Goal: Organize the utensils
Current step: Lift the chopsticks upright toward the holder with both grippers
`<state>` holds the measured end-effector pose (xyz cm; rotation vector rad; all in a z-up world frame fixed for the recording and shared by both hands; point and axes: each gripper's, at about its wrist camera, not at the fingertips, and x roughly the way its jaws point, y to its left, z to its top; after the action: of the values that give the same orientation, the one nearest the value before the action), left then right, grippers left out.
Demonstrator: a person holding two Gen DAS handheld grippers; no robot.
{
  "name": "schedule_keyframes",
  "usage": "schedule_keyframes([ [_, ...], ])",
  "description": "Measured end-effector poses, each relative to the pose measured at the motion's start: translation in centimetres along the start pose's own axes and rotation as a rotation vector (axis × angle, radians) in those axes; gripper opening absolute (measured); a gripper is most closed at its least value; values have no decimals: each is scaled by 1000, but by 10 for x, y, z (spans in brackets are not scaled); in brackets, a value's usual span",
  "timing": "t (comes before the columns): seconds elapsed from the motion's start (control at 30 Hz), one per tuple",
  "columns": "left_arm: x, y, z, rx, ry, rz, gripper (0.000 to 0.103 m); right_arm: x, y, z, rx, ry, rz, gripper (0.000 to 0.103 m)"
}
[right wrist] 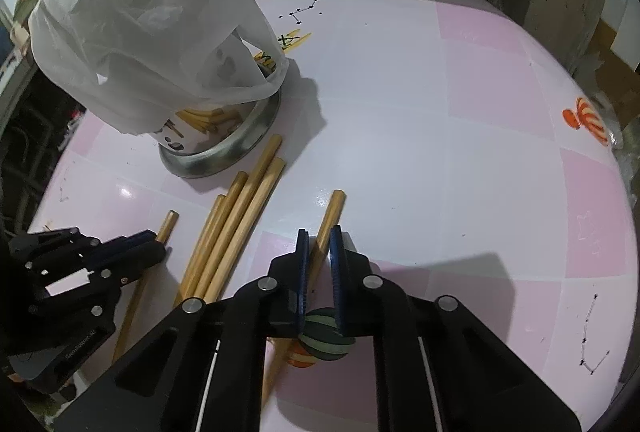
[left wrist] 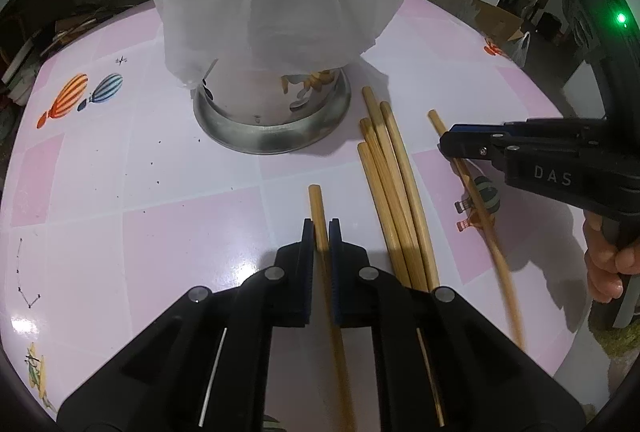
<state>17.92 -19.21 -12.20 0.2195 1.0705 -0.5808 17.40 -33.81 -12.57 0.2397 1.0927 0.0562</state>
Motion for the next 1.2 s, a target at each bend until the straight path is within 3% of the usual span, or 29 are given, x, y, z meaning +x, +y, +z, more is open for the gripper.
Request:
schedule_keyframes([
  [0.37, -32, 16, 1, -50, -70, -67, 5, -40, 0, -1, 13, -93, 38, 7],
  [0.8, -116, 17, 10, -75, -274, -157, 5, -102, 5, 8, -3, -223, 44, 7],
  [1.2, -167, 16, 8, -69, -392, -166, 5, -148, 21, 5, -43, -314, 26, 7],
])
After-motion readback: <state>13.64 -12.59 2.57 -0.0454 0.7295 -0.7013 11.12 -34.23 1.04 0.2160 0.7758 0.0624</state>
